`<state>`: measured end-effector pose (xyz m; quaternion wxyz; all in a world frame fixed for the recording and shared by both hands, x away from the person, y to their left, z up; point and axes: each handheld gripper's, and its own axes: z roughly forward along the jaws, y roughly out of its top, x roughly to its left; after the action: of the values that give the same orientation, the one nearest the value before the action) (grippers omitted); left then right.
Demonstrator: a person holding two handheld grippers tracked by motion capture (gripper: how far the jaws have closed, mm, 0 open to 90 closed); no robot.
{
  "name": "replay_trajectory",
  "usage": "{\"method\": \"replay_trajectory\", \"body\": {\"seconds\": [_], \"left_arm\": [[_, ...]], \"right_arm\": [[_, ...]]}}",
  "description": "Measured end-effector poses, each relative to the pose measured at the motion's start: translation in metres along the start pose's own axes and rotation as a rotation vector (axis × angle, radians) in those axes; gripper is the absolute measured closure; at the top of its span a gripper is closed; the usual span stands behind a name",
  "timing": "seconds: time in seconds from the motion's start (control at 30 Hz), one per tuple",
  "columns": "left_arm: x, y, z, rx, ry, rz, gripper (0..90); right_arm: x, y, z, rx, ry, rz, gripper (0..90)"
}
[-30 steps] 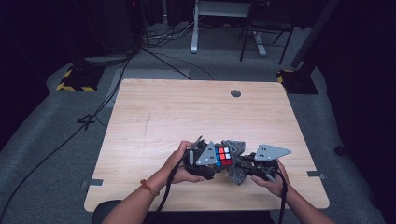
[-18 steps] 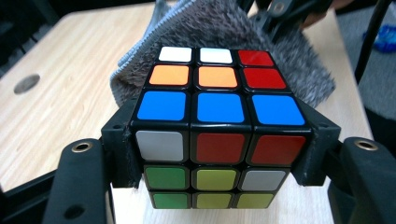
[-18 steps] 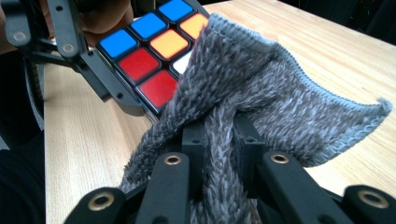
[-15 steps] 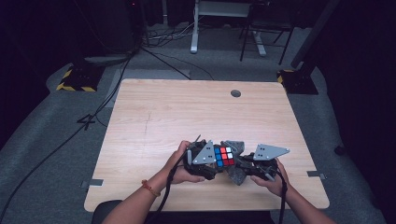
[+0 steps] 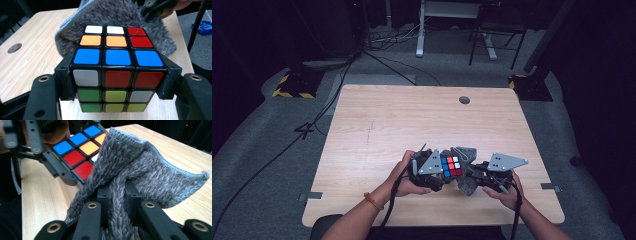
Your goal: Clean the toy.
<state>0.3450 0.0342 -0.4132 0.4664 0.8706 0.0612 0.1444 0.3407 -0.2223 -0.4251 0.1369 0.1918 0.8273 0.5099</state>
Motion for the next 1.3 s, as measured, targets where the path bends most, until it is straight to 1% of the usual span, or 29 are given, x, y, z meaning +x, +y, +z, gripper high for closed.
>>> {"method": "replay_trajectory", "body": {"seconds": [0.03,0.07,0.1,0.13,0.17,0.2,0.23,0.3,0.33,0.4,0.43,0.47,0.5,0.53,0.6,0.67,0.7,0.73,0.77,0.8,0.9,1.0,1.1,1.2,1.23,1.3], "left_arm": [[0.0,0.001,-0.001,-0.002,0.001,0.01,33.6],[-0.001,0.003,-0.002,-0.016,-0.007,0.004,33.6],[0.0,0.003,-0.003,-0.018,-0.009,0.001,33.6],[0.001,0.003,-0.003,-0.015,-0.001,0.004,33.6],[0.002,0.003,-0.004,-0.015,0.006,-0.001,33.6],[0.004,0.002,-0.005,-0.017,0.006,-0.005,33.6],[0.006,0.0,-0.007,-0.023,0.005,-0.019,33.6],[0.008,-0.001,-0.008,-0.017,0.021,-0.021,33.6],[0.009,-0.002,-0.008,-0.017,0.024,-0.027,33.6],[0.009,-0.003,-0.008,-0.018,0.012,-0.039,33.6],[0.009,-0.003,-0.008,-0.016,0.009,-0.034,33.6],[0.007,-0.003,-0.007,-0.023,-0.002,-0.036,33.6],[0.006,-0.002,-0.007,-0.027,-0.01,-0.035,33.6],[0.003,0.0,-0.006,-0.026,-0.013,-0.024,33.6],[-0.001,0.002,-0.003,-0.019,-0.012,-0.007,33.6],[-0.001,0.001,-0.001,-0.012,-0.02,-0.006,33.5],[0.0,0.0,0.0,-0.011,-0.029,-0.009,33.5],[0.0,-0.001,0.001,-0.014,-0.034,-0.015,33.5],[0.001,-0.002,0.001,-0.018,-0.039,-0.029,33.4],[0.001,-0.003,0.002,-0.019,-0.038,-0.033,33.3],[0.002,-0.005,0.006,0.0,-0.041,-0.057,32.7],[0.002,-0.007,0.01,0.015,-0.047,-0.067,32.6],[0.0,-0.007,0.014,0.053,-0.033,-0.05,32.6],[-0.003,-0.006,0.018,0.09,-0.018,-0.021,32.6],[-0.004,-0.006,0.019,0.098,-0.01,-0.015,32.7],[-0.003,-0.006,0.02,0.099,-0.011,-0.017,32.9]], "right_arm": [[0.0,-0.001,0.002,0.011,0.001,0.003,78.5],[0.0,-0.002,0.004,0.025,0.004,0.004,78.5],[0.0,-0.005,0.009,0.053,0.013,0.006,78.6],[0.001,-0.007,0.012,0.07,0.016,0.009,78.6],[0.002,-0.01,0.016,0.099,0.024,0.001,78.6],[0.003,-0.011,0.018,0.111,0.031,-0.003,78.6],[0.004,-0.011,0.018,0.111,0.034,-0.001,78.6],[0.005,-0.01,0.016,0.097,0.047,-0.003,78.5],[0.006,-0.008,0.013,0.078,0.053,-0.005,78.5],[0.007,-0.003,0.007,0.051,0.046,-0.009,78.4],[0.007,-0.001,0.004,0.038,0.038,-0.014,78.4],[0.007,0.001,0.002,0.026,0.028,-0.019,78.4],[0.006,0.002,0.0,0.012,0.022,-0.014,78.3],[0.005,0.002,-0.001,0.004,0.02,-0.006,78.4],[0.002,0.002,-0.001,0.007,0.018,0.004,78.4],[0.0,-0.001,0.001,0.018,0.015,0.011,78.4],[0.0,-0.002,0.001,0.022,0.019,0.01,78.5],[0.001,-0.002,0.001,0.024,0.015,0.002,78.6],[0.002,-0.002,0.0,0.024,0.01,-0.007,78.7],[0.003,-0.001,0.0,0.023,0.002,-0.008,78.8],[0.003,-0.001,-0.001,0.005,-0.007,-0.012,78.8],[0.007,0.001,0.0,0.006,-0.027,-0.038,78.9],[0.008,0.002,-0.001,-0.002,-0.035,-0.042,78.9],[0.01,0.004,-0.002,-0.007,-0.04,-0.055,78.9],[0.011,0.004,-0.001,-0.005,-0.041,-0.06,78.9],[0.011,0.004,-0.001,0.002,-0.048,-0.068,78.8]]}}
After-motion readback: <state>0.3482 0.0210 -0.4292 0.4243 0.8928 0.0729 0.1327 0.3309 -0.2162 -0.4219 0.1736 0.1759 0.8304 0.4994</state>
